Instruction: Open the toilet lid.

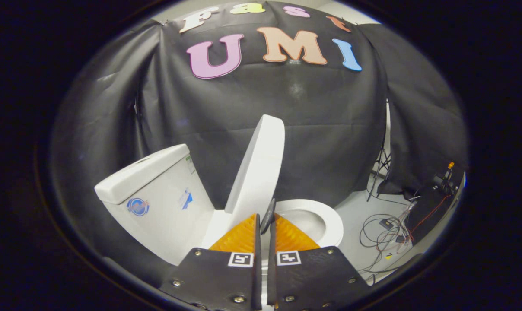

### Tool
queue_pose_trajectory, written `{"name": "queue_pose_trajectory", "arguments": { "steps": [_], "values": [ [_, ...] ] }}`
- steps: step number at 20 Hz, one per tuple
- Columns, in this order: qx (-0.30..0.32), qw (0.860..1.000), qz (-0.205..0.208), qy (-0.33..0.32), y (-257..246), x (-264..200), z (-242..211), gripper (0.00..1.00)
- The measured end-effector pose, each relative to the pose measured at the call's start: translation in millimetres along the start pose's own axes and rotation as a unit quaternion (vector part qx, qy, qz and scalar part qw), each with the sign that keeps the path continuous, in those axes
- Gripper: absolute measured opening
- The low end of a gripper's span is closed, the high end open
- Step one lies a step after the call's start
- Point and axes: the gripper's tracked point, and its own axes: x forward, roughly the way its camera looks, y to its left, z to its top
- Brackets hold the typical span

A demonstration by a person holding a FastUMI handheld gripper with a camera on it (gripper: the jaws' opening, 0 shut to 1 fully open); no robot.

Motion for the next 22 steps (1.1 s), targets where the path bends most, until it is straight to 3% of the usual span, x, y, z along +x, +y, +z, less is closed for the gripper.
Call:
{"name": "queue_pose_trajectory", "arguments": {
  "steps": [22],
  "values": [
    [-0.043, 0.997, 0.054, -0.044, 70.9, -13.7, 12.6, 0.05]
  ]
}}
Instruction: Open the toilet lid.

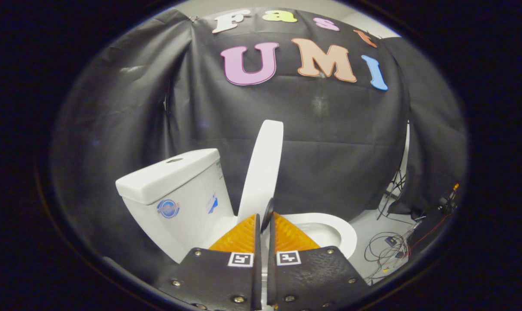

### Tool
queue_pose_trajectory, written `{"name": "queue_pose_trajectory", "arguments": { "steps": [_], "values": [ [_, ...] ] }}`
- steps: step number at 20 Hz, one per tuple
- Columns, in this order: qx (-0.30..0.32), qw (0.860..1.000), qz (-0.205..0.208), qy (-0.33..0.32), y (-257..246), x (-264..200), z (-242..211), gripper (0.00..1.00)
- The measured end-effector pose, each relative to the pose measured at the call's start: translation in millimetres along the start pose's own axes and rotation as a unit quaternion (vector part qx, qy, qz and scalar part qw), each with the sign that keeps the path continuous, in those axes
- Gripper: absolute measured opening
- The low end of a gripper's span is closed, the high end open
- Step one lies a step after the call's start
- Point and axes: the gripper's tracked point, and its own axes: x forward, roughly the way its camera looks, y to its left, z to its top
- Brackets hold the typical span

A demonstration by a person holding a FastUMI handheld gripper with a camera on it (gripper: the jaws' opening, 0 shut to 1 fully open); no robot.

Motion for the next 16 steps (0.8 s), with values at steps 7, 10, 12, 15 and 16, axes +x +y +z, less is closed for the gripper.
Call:
{"name": "queue_pose_trajectory", "arguments": {
  "steps": [7, 10, 12, 15, 16],
  "values": [
    [-0.002, 0.999, 0.031, -0.013, 23.0, -0.4, 3.0, 0.05],
    [-0.001, 0.999, 0.036, -0.016, 25.4, -0.1, 3.4, 0.05],
    [-0.005, 0.999, 0.047, -0.021, 31.7, -0.2, 4.0, 0.05],
    [-0.018, 0.996, 0.077, -0.043, 44.6, 0.4, 6.8, 0.05],
    [-0.020, 0.996, 0.081, -0.045, 49.2, -2.4, 5.0, 0.05]
  ]
}}
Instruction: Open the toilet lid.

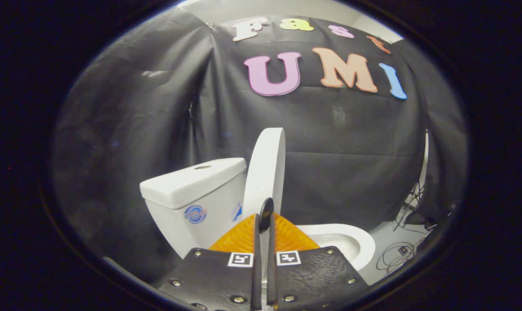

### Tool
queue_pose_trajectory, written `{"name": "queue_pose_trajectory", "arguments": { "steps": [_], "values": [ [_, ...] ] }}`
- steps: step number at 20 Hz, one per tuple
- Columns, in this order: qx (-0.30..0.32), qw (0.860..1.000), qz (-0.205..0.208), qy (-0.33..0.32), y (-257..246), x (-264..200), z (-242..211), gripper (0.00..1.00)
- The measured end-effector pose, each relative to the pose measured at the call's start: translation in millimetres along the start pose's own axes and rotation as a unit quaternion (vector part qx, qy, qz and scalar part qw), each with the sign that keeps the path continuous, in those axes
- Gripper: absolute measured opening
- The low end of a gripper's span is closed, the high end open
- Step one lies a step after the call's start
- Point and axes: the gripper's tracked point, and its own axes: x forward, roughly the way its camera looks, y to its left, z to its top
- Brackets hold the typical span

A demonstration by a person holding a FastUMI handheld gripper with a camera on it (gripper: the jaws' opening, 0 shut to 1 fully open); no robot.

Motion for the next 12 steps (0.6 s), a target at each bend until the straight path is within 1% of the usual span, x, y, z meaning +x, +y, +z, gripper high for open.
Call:
{"name": "queue_pose_trajectory", "arguments": {
  "steps": [12],
  "values": [
    [-0.006, 1.000, 0.024, -0.016, 26.1, 3.6, -1.5, 0.05]
  ]
}}
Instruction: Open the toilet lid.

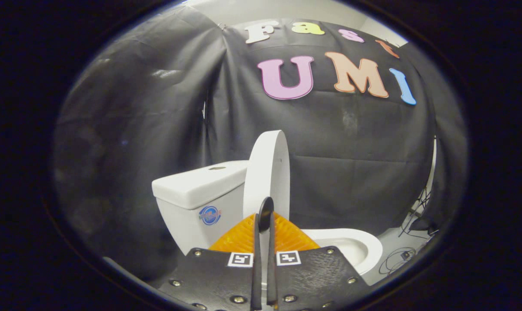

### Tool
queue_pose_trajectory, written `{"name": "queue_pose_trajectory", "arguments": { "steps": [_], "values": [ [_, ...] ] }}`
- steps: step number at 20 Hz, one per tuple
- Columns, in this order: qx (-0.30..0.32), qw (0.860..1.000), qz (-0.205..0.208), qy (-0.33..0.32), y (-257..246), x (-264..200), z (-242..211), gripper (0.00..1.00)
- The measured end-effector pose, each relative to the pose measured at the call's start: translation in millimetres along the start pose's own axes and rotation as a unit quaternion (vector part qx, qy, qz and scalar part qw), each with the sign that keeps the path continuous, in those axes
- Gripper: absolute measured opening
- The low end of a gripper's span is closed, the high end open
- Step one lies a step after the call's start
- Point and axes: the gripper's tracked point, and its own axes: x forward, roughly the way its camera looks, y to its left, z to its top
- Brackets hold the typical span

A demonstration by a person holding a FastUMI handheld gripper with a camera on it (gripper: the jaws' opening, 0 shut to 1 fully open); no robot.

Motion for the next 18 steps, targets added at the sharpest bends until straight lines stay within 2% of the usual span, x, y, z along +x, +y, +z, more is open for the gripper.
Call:
{"name": "queue_pose_trajectory", "arguments": {
  "steps": [13, 18],
  "values": [
    [0.013, 0.999, 0.030, -0.013, 22.8, 3.0, -2.0, 0.05],
    [-0.008, 0.999, 0.029, -0.014, 31.0, 5.3, -1.8, 0.05]
  ]
}}
